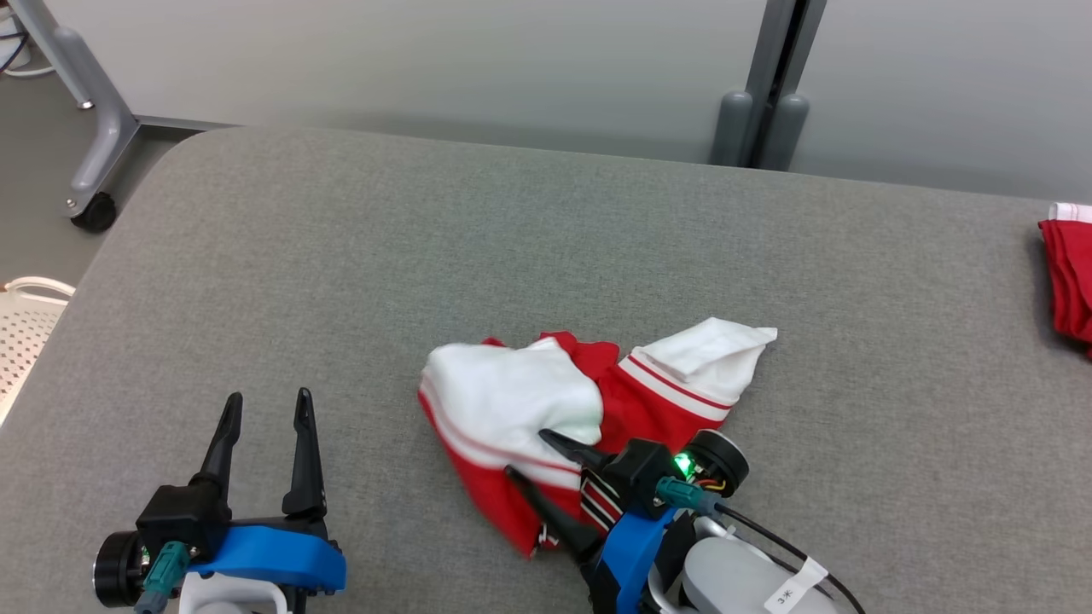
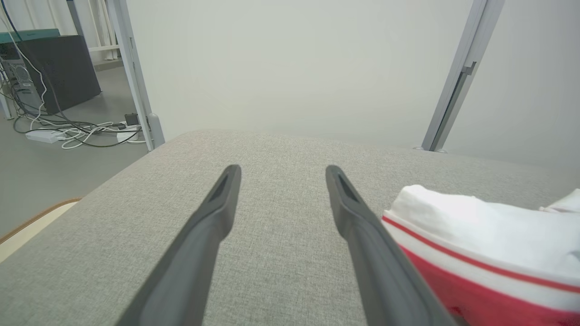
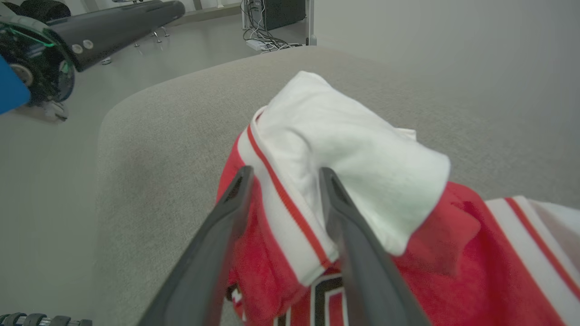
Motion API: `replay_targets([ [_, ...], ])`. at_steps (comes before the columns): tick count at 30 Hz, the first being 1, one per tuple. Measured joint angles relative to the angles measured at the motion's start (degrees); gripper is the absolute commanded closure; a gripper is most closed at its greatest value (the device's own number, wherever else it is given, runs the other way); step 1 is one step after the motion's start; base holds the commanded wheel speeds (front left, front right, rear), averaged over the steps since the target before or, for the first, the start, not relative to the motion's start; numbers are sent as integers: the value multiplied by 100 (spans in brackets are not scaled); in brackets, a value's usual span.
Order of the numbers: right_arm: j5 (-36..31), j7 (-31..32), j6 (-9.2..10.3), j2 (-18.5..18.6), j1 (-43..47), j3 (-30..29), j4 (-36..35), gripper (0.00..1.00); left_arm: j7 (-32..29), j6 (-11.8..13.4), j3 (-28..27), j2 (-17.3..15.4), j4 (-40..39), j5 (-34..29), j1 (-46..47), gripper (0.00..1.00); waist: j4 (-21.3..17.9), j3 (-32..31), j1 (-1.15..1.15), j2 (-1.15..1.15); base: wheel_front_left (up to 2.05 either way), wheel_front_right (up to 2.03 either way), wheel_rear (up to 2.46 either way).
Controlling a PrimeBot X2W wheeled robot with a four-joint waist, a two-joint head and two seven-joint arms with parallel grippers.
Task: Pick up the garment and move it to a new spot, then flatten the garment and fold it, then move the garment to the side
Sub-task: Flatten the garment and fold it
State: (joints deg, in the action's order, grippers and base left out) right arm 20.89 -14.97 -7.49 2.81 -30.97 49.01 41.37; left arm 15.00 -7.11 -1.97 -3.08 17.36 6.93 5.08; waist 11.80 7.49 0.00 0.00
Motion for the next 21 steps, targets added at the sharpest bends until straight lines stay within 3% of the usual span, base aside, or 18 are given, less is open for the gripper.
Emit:
replay_targets([
  [6,-58,-1,0,0,57,-136,-325,0,0,2,-59,8,21,4,2,0,-138,-65,0,0,0,0,0],
  [12,-586,-1,0,-2,88,-923,-568,0,0,3,-121,9,-21,-40,-46,0,-302,-176,0,0,0,0,0],
  [21,-1173,22,0,140,-146,-1796,-285,0,0,2,-121,11,-64,-78,-94,0,-358,-176,0,0,0,0,0],
])
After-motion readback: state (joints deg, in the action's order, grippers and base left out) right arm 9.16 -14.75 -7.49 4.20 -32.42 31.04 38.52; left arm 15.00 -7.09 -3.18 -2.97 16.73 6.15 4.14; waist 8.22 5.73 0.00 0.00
